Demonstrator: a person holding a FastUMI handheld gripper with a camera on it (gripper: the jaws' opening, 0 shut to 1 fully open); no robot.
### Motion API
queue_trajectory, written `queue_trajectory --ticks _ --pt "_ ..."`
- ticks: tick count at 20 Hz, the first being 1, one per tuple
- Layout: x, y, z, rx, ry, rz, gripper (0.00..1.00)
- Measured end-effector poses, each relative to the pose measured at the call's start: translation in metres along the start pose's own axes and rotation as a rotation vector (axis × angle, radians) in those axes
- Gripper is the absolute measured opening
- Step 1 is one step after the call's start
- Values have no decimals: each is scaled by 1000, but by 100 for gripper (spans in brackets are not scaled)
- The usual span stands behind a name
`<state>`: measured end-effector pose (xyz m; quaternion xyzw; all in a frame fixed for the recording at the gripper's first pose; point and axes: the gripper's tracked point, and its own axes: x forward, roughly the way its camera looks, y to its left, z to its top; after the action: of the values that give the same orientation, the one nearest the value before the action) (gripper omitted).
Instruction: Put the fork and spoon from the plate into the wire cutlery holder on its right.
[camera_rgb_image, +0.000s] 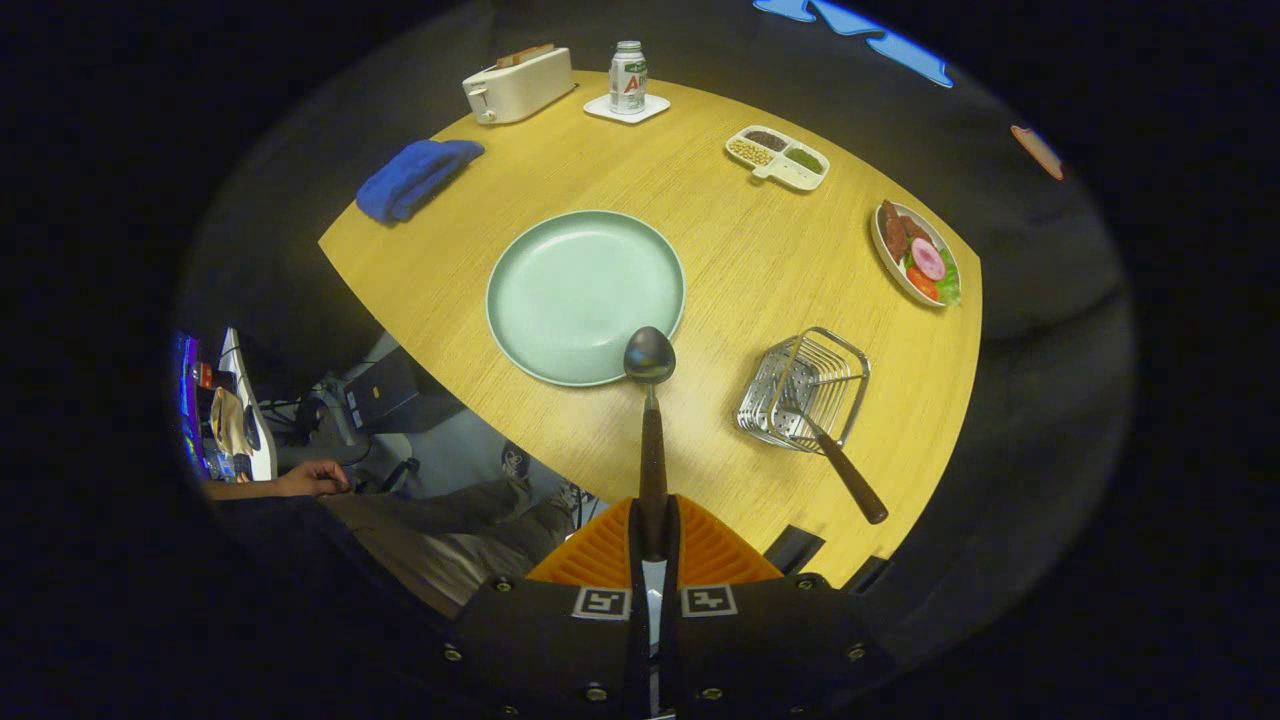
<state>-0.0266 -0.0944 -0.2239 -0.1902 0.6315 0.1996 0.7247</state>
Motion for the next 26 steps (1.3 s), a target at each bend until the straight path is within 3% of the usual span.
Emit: queue_trajectory --ticks 12,26 --pt "-46 -70 -17 116 18 -62 4" --pt "-16 -103 -11 151 120 -66 4"
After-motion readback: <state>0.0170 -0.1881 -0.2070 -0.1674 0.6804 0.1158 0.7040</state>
